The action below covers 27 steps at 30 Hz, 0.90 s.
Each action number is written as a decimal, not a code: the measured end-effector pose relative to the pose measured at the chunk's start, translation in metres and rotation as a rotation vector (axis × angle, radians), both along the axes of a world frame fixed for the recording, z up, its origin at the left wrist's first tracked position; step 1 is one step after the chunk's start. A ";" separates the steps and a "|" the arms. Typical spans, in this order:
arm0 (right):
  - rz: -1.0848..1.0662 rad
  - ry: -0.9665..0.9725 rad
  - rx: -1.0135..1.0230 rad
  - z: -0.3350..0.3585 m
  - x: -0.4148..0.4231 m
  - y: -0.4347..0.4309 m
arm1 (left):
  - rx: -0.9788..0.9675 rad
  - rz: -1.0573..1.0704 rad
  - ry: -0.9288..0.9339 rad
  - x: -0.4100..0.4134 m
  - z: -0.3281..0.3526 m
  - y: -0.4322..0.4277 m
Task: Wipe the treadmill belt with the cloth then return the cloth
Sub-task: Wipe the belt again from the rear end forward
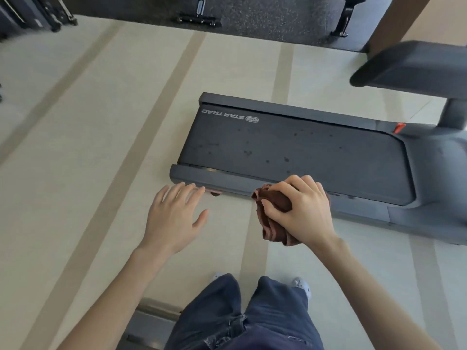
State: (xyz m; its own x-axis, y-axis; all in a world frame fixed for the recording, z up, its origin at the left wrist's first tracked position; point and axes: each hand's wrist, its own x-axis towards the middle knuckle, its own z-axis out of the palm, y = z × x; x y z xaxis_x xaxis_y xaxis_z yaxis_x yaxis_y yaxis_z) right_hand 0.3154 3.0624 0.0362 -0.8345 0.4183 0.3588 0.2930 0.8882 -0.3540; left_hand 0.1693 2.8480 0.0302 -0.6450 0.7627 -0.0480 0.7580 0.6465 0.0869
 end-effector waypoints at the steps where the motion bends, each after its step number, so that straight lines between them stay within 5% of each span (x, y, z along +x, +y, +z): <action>1: 0.008 -0.001 -0.008 0.002 -0.010 -0.008 | 0.011 0.007 0.004 -0.007 0.001 -0.009; 12: 0.144 -0.104 -0.024 -0.003 -0.113 -0.036 | -0.002 0.142 -0.046 -0.078 -0.022 -0.051; 27: 0.203 -0.124 -0.133 -0.028 -0.319 0.025 | 0.058 0.170 -0.022 -0.267 -0.027 0.017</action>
